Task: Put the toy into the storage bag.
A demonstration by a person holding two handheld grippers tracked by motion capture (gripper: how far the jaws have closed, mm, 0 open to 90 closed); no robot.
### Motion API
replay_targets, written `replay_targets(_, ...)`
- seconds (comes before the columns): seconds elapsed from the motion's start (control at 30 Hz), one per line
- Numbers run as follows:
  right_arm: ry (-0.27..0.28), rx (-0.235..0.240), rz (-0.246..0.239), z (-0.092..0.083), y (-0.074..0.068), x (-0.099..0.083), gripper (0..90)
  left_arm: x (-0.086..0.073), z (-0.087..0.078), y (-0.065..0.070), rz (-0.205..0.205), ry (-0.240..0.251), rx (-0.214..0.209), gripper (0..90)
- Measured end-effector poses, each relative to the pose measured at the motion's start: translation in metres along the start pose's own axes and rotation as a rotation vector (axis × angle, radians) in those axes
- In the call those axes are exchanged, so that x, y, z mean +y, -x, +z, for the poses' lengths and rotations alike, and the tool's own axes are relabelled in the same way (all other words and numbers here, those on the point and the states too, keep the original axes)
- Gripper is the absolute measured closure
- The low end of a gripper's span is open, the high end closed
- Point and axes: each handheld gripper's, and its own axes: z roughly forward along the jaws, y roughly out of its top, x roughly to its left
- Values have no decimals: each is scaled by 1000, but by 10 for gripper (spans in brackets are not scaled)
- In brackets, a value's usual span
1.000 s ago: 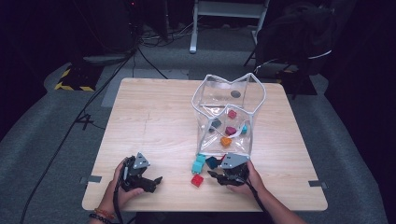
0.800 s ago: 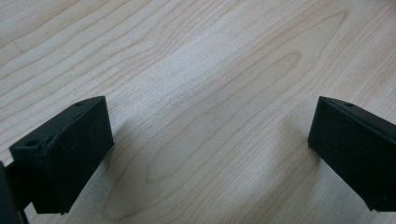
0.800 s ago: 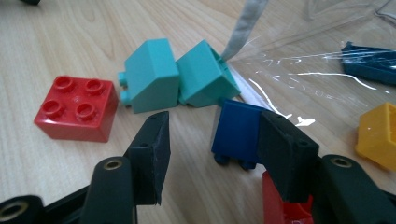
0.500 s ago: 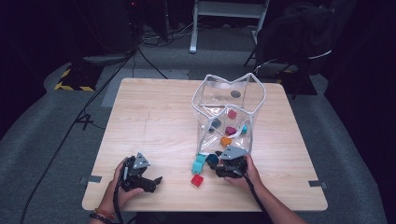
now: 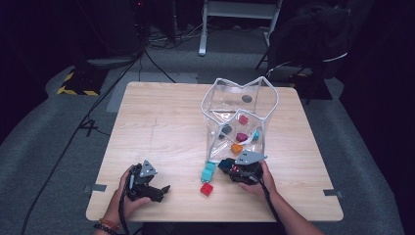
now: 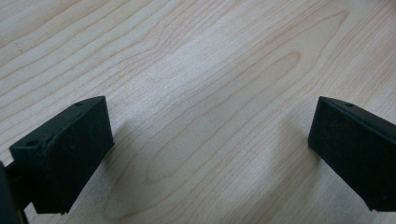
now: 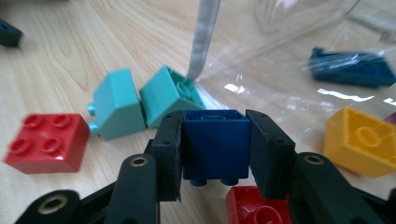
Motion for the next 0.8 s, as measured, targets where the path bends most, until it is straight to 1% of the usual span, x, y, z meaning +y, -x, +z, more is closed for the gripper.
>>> replay_targets(0.1,38,7,9,-14,1,5,593,0,0,0,0,0,0,1)
replay_targets(0.3,90,10,4,-39,3,16,594,0,0,0,0,0,0,1)
replay_targets(0.43,121,-6,1,-55,7,24,594,0,0,0,0,0,0,1)
replay_targets(0.63,158,-42,-8,-77,17,36,594,0,0,0,0,0,0,1)
replay_targets(0.8,193,-56,-6,-94,23,44,594,0,0,0,0,0,0,1)
